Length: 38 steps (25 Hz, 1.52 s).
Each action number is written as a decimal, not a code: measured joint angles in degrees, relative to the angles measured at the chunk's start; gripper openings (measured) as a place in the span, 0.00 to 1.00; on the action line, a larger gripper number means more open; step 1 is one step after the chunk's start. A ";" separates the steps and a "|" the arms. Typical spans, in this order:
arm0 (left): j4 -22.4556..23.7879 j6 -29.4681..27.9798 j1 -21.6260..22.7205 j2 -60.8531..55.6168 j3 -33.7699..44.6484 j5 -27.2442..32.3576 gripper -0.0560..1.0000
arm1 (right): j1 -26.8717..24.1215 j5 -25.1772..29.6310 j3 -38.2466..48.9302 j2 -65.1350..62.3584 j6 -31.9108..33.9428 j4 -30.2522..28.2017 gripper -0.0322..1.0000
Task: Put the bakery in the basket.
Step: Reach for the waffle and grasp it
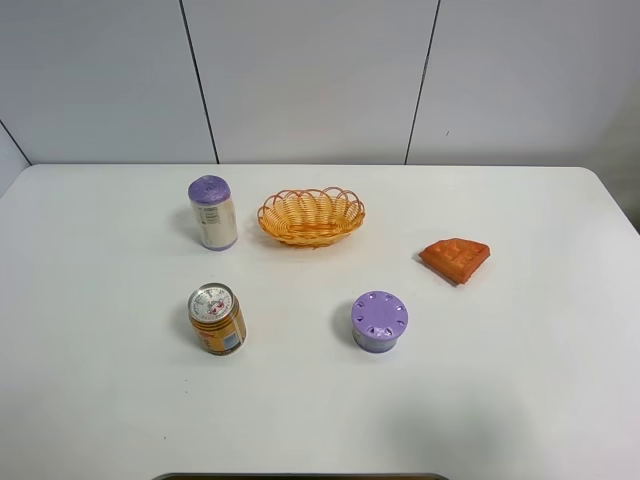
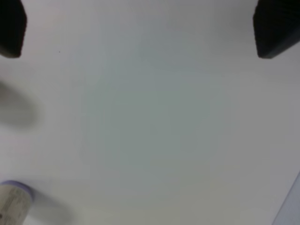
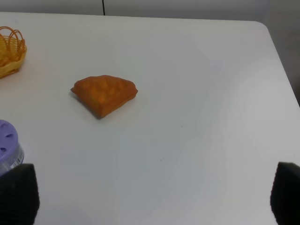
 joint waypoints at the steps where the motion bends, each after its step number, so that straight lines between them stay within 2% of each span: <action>1: 0.00 0.00 0.00 0.00 0.00 0.00 0.99 | 0.00 0.00 0.00 0.00 0.00 0.00 0.99; 32: 0.00 0.00 0.00 0.00 0.00 0.00 0.99 | 0.00 -0.01 0.00 0.00 0.57 0.00 0.99; 38: 0.00 0.00 0.00 0.00 0.00 0.00 0.99 | 0.00 -0.23 -4.61 3.75 0.00 -0.41 0.99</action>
